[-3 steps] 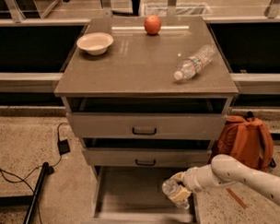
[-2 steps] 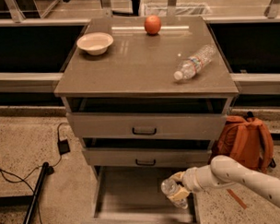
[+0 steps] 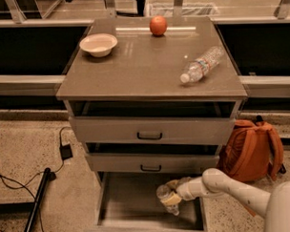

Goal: Place blue plastic bottle into bottom drawer

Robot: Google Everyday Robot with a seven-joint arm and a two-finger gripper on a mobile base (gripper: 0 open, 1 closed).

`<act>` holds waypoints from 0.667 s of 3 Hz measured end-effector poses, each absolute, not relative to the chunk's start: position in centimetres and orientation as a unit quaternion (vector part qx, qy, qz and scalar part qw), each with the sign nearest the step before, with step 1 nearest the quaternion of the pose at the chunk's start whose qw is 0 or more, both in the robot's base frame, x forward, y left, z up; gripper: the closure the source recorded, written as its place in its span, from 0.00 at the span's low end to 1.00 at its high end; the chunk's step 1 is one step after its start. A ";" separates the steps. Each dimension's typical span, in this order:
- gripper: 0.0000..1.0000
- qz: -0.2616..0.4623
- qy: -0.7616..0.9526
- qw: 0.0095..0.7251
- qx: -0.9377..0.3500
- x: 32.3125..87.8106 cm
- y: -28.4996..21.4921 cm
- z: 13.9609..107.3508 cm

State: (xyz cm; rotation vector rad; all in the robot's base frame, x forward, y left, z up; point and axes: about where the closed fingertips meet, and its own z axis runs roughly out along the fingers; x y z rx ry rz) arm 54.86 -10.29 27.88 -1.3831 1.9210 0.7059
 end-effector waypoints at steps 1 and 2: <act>0.84 0.273 0.741 0.328 -0.519 55.5 -10.0 23.4; 0.60 0.273 0.743 0.329 -0.515 55.5 -10.1 22.8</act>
Offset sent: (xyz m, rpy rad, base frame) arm 0.0053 0.0025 -0.0404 0.0045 0.0137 -0.0163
